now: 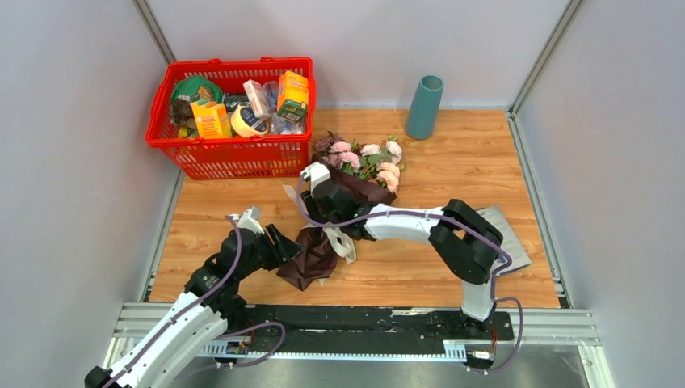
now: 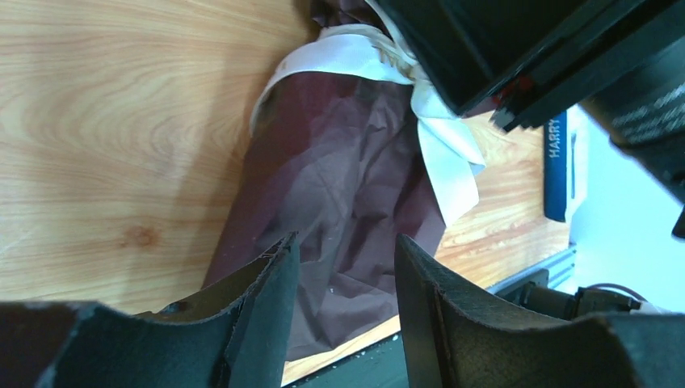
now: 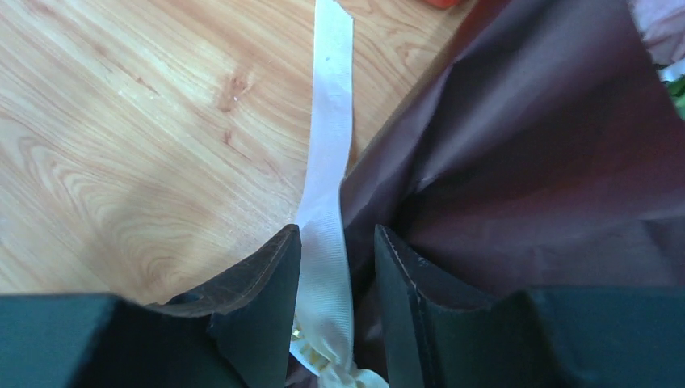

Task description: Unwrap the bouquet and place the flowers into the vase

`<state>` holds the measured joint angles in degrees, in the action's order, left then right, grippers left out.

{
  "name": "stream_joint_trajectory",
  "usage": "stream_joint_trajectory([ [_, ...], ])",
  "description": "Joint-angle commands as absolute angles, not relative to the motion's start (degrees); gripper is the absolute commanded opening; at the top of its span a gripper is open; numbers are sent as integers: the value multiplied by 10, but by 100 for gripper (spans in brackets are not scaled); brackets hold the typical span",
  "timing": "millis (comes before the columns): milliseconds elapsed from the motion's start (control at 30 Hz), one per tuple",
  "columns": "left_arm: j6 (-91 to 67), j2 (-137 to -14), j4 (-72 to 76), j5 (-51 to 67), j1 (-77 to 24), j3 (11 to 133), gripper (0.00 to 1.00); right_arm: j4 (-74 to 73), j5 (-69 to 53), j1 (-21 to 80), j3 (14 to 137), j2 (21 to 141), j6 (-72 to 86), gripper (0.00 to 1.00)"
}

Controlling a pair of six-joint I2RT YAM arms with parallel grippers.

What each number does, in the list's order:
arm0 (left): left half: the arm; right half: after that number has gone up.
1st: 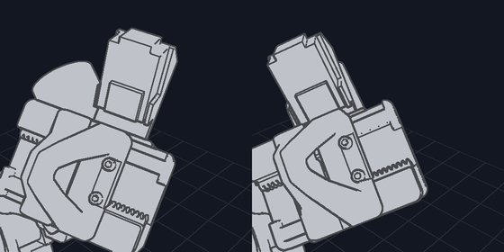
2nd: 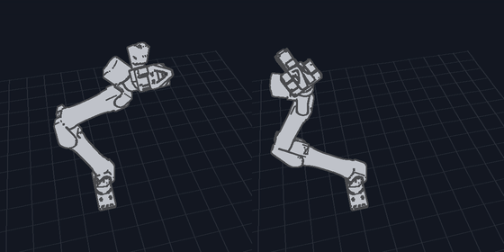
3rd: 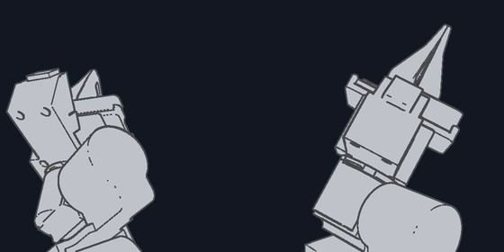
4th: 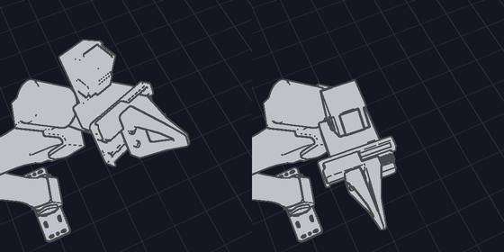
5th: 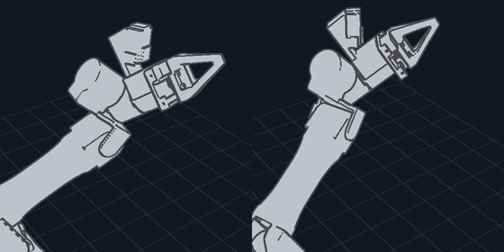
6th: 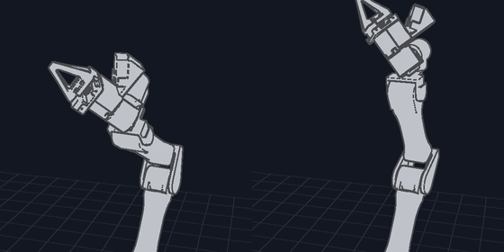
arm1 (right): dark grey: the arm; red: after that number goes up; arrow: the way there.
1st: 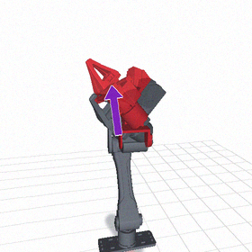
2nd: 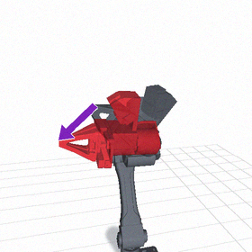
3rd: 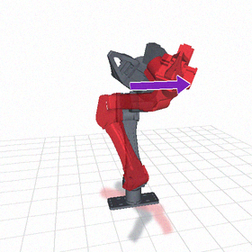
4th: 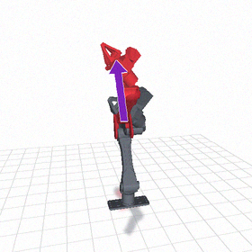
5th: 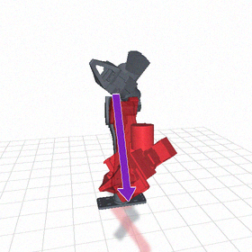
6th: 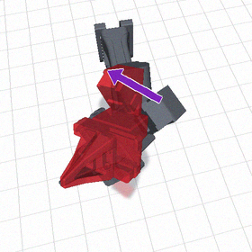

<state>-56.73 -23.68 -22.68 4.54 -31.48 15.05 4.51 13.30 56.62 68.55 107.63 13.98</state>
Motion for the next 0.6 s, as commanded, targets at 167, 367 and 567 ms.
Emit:
stream_joint_trajectory([
  [167, -556, -284, -287, -29, -316, 206, 57, 39, 308, 633, 735, 1135, 41, 41],
  [367, -550, -288, -274, -18, -316, 189, 57, 39, 314, 632, 729, 1133, 47, 33],
  [567, -550, -287, -259, -15, -316, 163, 57, 37, 307, 632, 734, 1114, 61, 10],
])
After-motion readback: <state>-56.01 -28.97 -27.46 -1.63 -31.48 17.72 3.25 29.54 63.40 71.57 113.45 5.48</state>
